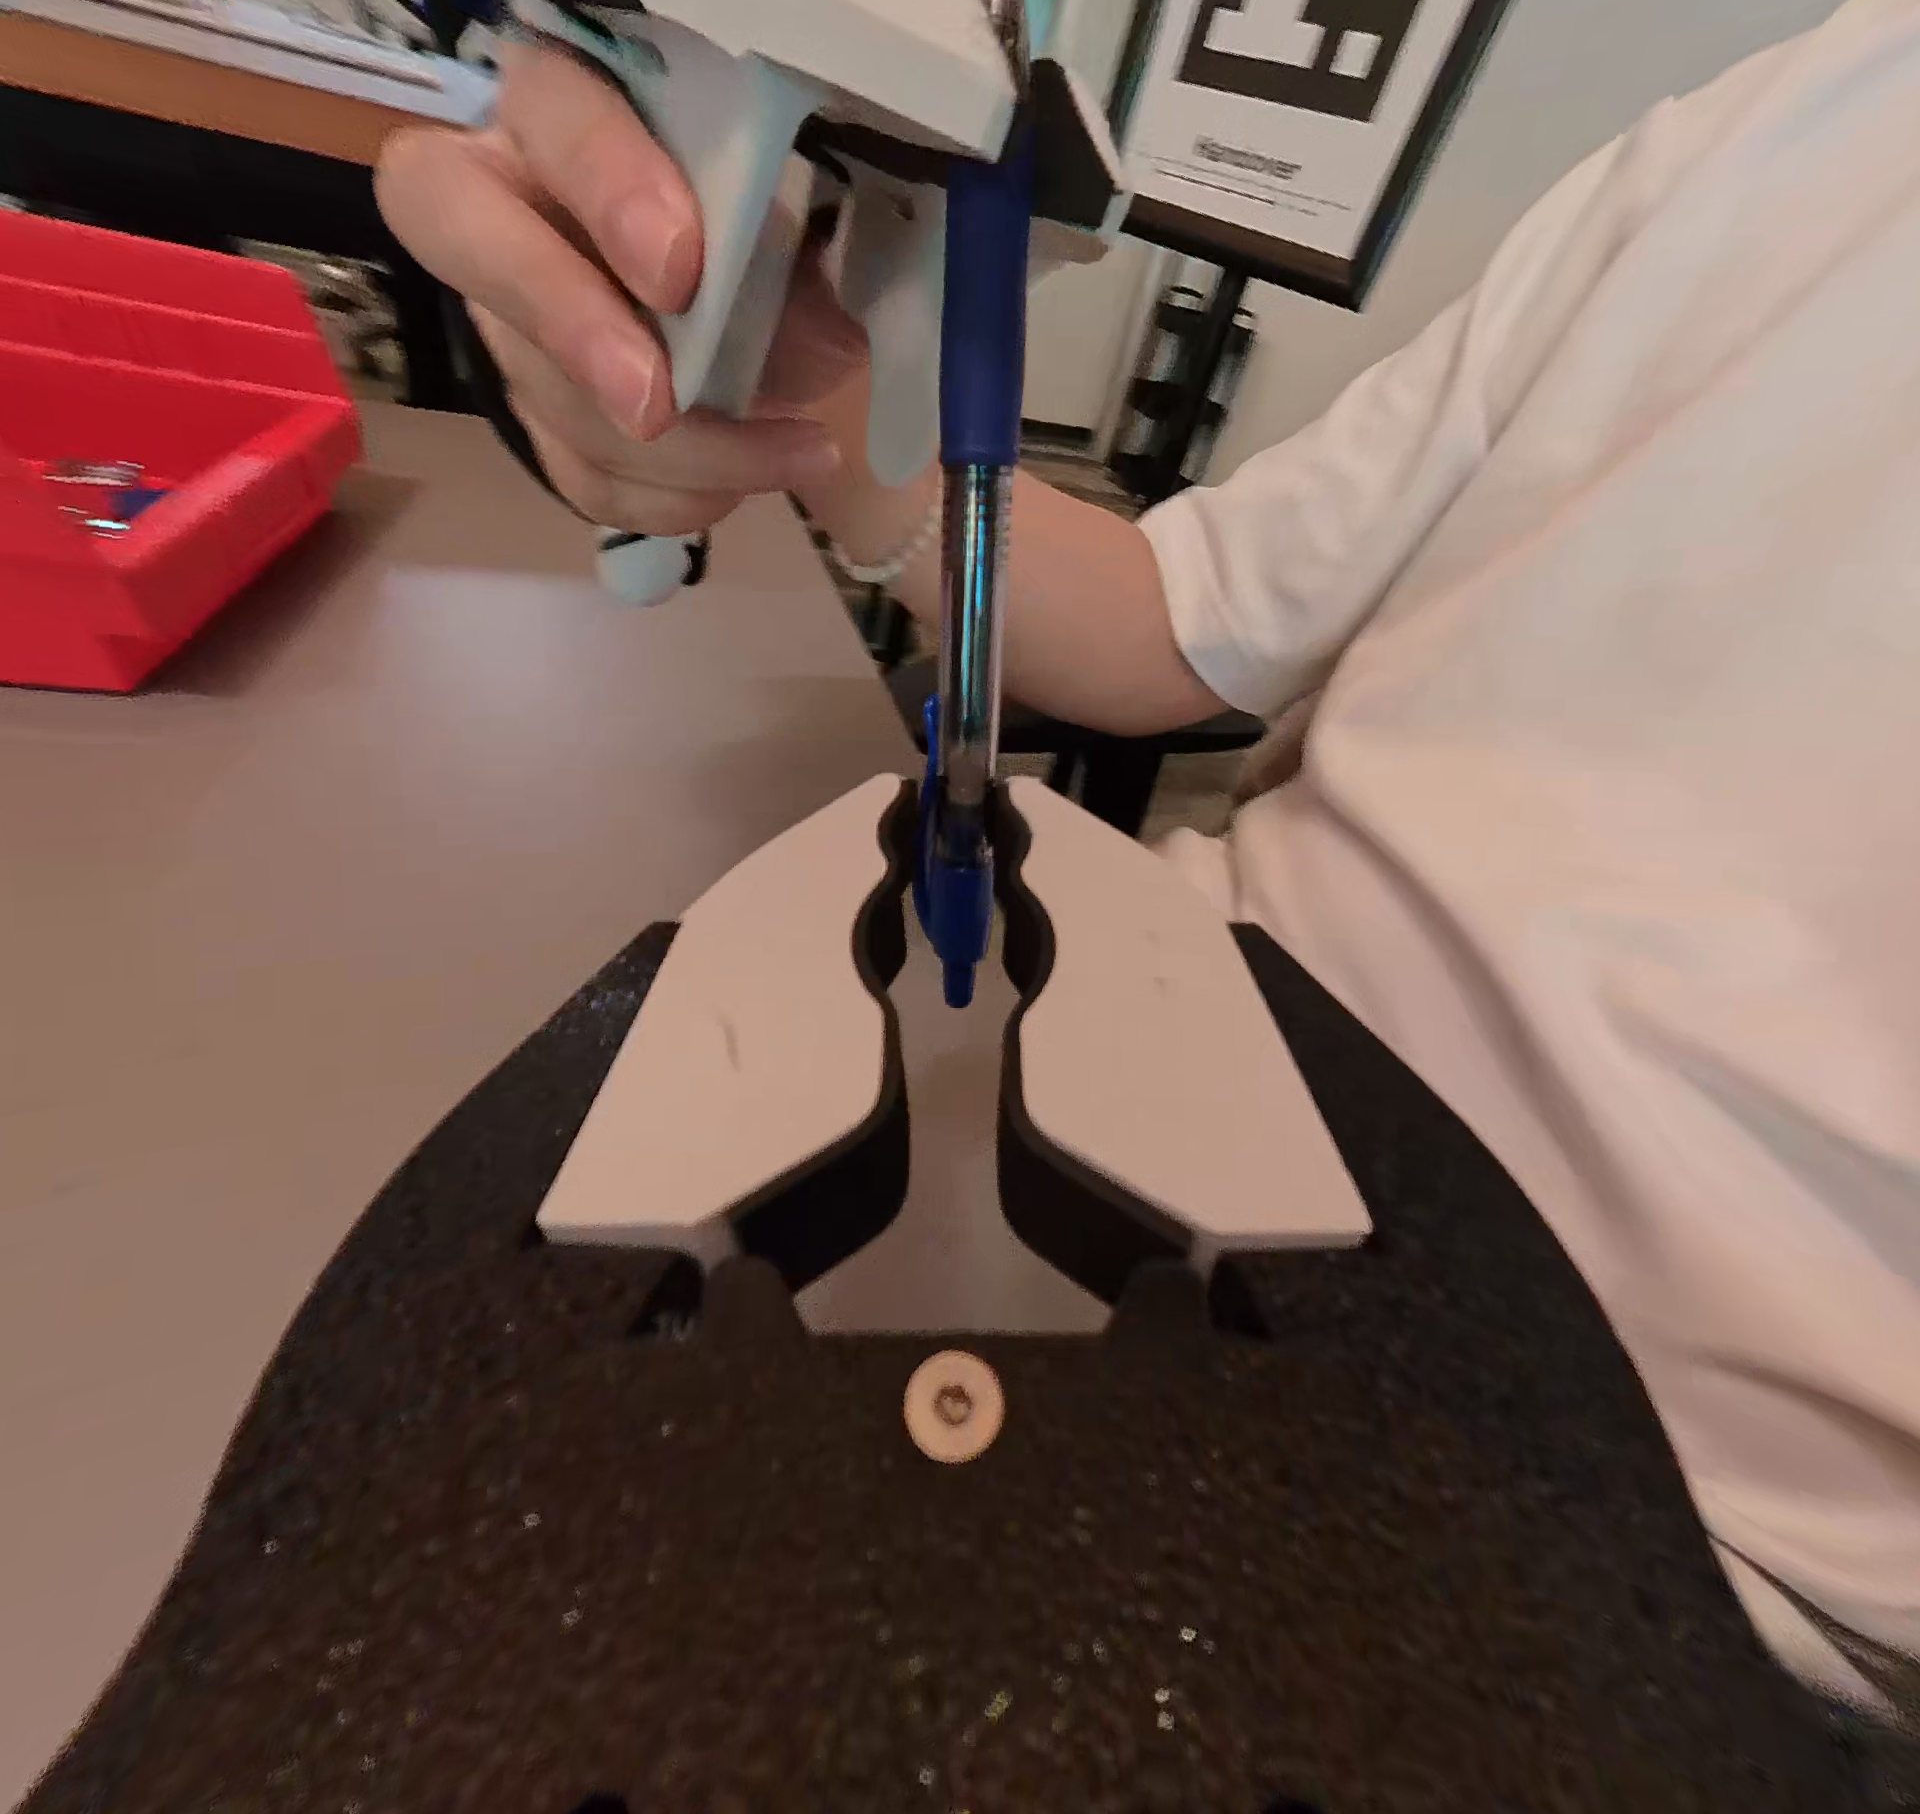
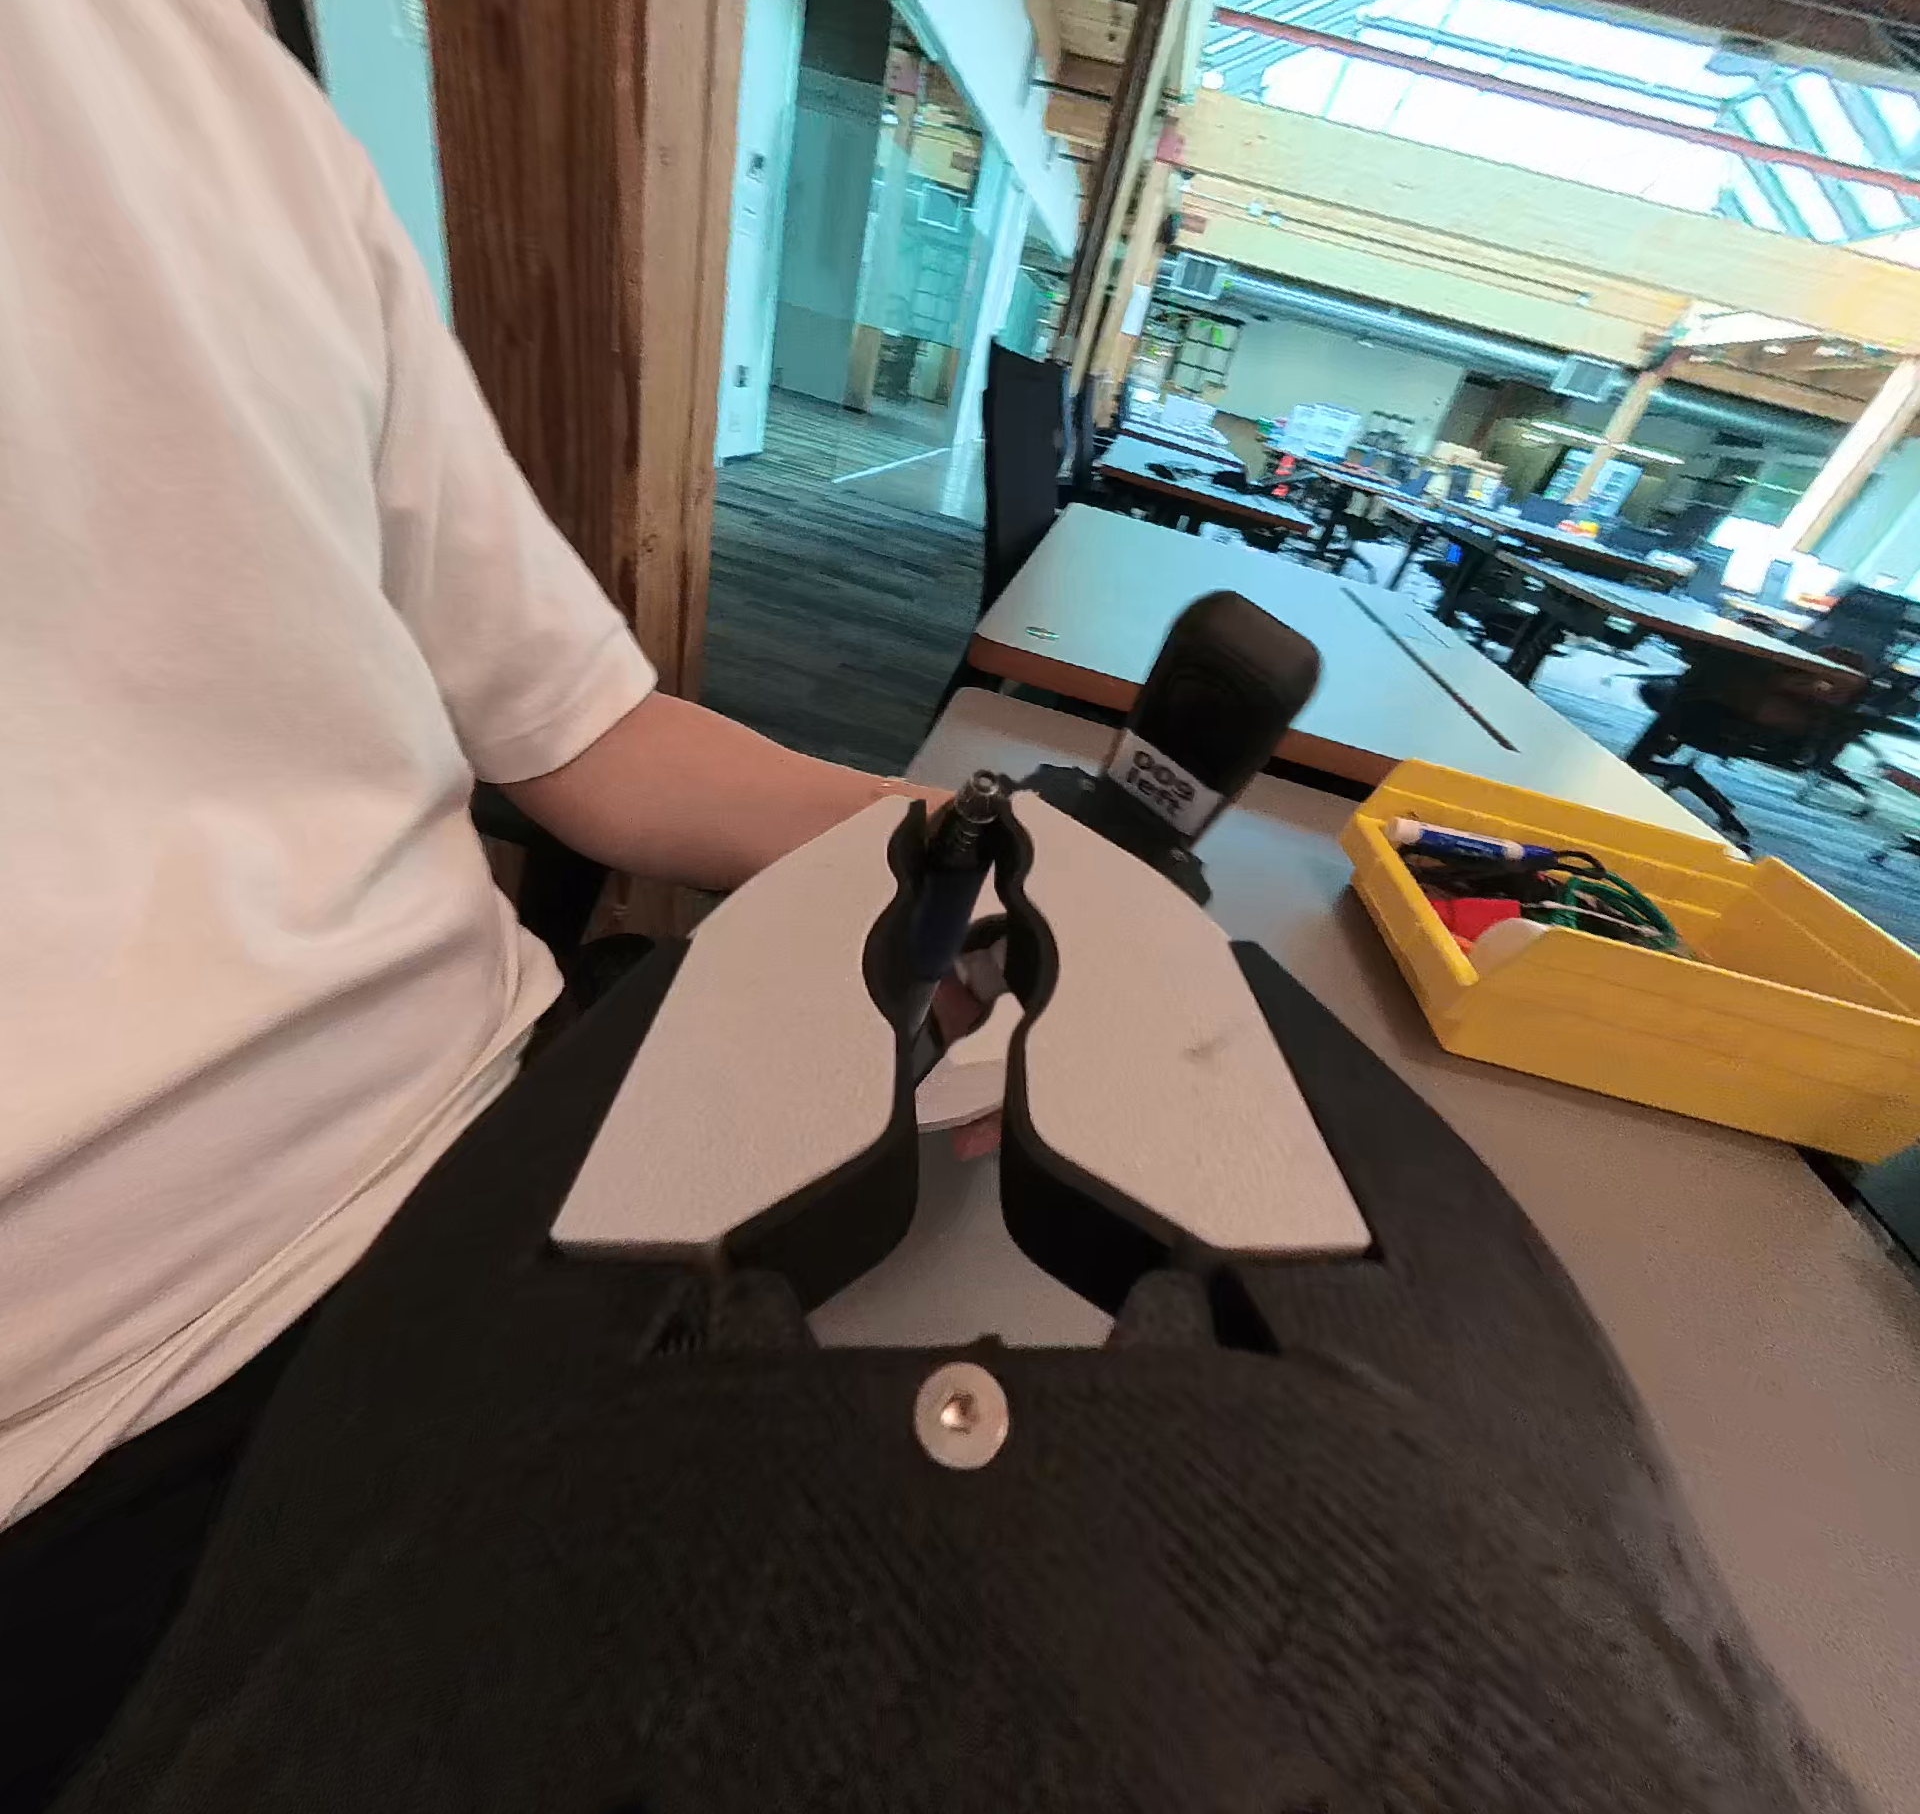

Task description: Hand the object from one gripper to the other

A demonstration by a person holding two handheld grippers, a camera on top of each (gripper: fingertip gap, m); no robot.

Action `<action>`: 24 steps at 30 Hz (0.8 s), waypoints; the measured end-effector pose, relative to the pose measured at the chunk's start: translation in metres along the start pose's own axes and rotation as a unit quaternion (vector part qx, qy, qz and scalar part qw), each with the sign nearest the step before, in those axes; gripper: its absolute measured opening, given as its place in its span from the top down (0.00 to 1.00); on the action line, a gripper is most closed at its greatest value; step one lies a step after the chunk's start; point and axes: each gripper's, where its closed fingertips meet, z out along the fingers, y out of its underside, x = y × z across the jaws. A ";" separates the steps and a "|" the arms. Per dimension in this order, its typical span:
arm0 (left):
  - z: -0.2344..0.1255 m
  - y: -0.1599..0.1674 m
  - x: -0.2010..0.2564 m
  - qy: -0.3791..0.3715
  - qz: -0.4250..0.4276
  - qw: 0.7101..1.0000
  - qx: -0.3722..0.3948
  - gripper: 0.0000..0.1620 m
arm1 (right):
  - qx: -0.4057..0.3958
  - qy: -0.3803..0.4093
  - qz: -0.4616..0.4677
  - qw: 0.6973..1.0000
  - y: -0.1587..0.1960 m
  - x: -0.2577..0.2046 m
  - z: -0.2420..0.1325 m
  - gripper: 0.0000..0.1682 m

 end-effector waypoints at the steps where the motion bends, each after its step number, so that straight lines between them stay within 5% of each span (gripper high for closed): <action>1: -0.003 -0.003 -0.007 -0.024 0.007 1.000 0.007 0.92 | -0.002 0.023 -0.001 1.000 0.001 0.007 -0.002 0.93; 5: -0.033 -0.009 -0.064 -0.244 0.049 0.968 -0.010 0.92 | -0.031 0.179 0.034 0.983 0.006 0.054 -0.021 0.77; 10: -0.080 -0.026 -0.099 -0.482 0.181 0.853 -0.088 0.92 | -0.075 0.316 0.075 0.943 0.020 0.091 -0.041 0.74; 15: -0.082 -0.029 -0.098 -0.508 0.257 0.807 -0.154 0.92 | -0.112 0.308 0.071 0.942 0.037 0.090 -0.036 0.81; 16: -0.080 -0.028 -0.097 -0.502 0.261 0.810 -0.155 0.92 | -0.117 0.301 0.070 0.944 0.039 0.088 -0.035 0.89; 24: -0.076 -0.019 -0.097 -0.473 0.259 0.826 -0.160 0.92 | -0.123 0.250 0.082 0.957 0.044 0.079 -0.031 0.93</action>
